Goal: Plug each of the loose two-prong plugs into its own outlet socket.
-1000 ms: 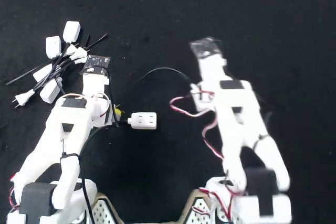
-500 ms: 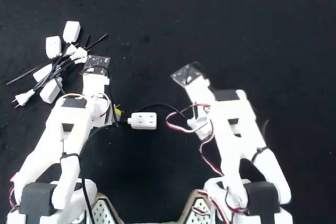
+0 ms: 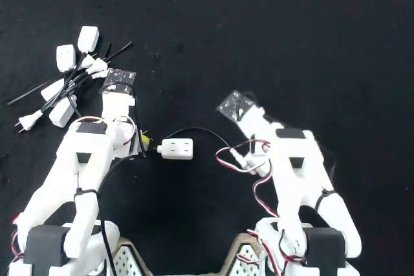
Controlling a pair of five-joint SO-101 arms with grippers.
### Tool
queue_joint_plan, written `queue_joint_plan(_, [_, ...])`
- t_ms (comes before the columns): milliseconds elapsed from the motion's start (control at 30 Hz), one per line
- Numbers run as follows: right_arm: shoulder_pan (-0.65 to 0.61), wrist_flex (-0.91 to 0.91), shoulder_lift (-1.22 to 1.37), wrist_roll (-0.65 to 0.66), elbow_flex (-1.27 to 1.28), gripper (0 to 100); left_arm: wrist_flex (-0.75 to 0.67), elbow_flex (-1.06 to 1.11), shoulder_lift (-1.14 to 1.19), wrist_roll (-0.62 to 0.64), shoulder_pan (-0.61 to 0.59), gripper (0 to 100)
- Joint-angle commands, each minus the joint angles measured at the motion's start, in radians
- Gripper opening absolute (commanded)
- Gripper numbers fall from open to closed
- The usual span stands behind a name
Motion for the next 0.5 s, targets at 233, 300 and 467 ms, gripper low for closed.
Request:
queue_joint_plan(233, [-0.365,0.135,-0.209,-0.296,0.035,7.1,0.000,-0.004,-0.032,0.002,-0.013,26])
queue_joint_plan(300, [-0.371,0.135,-0.242,-0.333,0.027,7.2,-0.003,-0.007,-0.032,0.002,-0.033,26])
queue_joint_plan(467, [-0.391,0.104,-0.272,-0.535,0.019,18.1,-0.005,-0.013,-0.032,0.002,-0.062,26])
